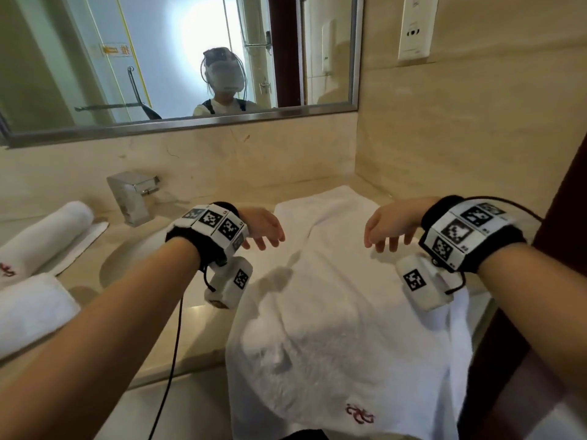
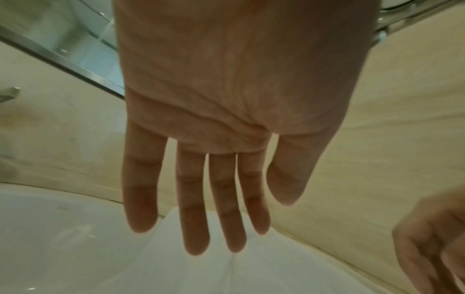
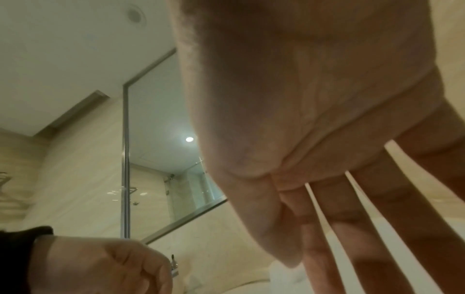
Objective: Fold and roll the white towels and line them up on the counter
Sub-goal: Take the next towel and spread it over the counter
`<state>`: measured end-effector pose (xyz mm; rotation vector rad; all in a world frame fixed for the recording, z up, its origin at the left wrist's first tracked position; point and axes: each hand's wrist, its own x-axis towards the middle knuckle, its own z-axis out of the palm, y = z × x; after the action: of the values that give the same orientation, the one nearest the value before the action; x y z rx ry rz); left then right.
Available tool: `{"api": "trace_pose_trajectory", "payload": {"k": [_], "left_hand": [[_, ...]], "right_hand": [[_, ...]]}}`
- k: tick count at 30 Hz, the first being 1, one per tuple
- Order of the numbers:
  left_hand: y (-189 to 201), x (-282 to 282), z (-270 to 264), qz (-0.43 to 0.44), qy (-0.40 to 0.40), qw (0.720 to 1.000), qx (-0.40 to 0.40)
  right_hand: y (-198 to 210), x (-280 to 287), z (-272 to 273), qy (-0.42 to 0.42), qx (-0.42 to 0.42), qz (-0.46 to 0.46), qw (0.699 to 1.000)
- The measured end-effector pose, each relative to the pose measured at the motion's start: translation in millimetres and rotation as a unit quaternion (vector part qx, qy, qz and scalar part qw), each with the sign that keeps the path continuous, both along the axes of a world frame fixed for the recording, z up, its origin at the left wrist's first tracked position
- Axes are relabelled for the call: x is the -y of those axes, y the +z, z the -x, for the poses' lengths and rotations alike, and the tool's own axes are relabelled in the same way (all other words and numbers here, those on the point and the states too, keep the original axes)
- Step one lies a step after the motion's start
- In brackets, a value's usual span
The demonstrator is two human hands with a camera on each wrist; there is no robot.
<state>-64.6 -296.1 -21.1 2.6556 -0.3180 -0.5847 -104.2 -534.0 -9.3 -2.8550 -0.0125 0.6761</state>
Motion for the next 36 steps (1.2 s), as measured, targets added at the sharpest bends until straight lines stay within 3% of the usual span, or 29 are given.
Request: {"api": "trace_pose_trajectory", "payload": {"k": [9,11,14,18,24,27,28,32,36], "left_hand": [[-24,-20,-87,0.152,0.193,0.969,0.000],[-37,-27,-100,0.182,0.238,0.954,-0.015],[-60,-37,-114,0.192,0.265,0.943,-0.057],[-86,-48,-107,0.127,0.208,0.954,-0.176],[-105,-48,-89,0.008,0.110,0.982,-0.153],[-112,-48,-87,-0.040,0.073,0.986,-0.142],[-110,-50,-83,-0.058,0.097,0.986,-0.124],[-109,-59,-75,-0.136,0.114,0.984,-0.008],[-108,-55,-76,-0.164,0.055,0.985,-0.011]], "right_hand": [[-14,-18,-85,-0.059,0.069,-0.112,0.990],[-14,-31,-94,-0.041,0.062,-0.162,0.984],[-13,-62,-91,0.053,0.018,-0.197,0.979],[-17,-121,-73,0.259,-0.066,-0.129,0.955],[-42,-166,-40,0.497,-0.075,-0.011,0.864],[-48,-172,-30,0.524,-0.043,-0.032,0.850],[-47,-173,-29,0.523,-0.035,-0.042,0.850],[-43,-175,-24,0.528,0.001,-0.032,0.849],[-47,-179,-18,0.552,0.024,0.026,0.833]]}}
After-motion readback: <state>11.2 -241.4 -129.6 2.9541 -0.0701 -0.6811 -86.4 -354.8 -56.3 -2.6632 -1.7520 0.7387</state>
